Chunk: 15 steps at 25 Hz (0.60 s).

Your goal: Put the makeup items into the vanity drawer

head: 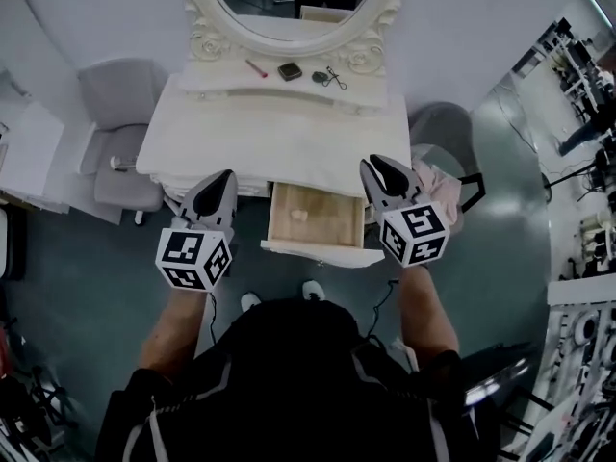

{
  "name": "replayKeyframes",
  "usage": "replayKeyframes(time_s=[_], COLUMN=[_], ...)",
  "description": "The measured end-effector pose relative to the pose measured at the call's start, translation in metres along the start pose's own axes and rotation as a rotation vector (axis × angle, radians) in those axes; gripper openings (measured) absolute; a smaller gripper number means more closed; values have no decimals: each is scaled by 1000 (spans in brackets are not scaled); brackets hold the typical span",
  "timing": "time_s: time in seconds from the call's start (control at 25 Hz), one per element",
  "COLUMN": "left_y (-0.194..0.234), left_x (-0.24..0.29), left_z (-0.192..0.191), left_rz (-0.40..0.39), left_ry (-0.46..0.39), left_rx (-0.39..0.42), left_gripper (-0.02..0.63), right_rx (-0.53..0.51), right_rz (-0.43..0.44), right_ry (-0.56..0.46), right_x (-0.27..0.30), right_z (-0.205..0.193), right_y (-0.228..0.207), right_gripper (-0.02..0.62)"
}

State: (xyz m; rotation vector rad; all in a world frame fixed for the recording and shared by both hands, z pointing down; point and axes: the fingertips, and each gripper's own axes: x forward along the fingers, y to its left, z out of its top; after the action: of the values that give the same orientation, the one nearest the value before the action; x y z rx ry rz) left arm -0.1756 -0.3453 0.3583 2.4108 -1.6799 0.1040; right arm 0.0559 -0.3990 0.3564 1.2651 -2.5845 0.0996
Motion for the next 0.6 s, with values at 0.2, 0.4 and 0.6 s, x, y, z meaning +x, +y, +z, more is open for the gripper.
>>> replayKeyframes(time_s=[0.2,0.4,0.6], left_y=[3,-2,1], left_x=[7,8,6], left_z=[16,24,29], left_rz=[-27,-77,-69], left_ry=[-20,-29,-28], left_rx=[22,9,42], left_gripper=[3,2,3], right_rx=[-11,42,-10], right_rz=[-70,-103,-148], right_ry=[-84,-113,-106], right_x=[-28,-44,-49], right_z=[44,59,64], right_y=[-1,-5,-7], right_gripper=[33,6,5])
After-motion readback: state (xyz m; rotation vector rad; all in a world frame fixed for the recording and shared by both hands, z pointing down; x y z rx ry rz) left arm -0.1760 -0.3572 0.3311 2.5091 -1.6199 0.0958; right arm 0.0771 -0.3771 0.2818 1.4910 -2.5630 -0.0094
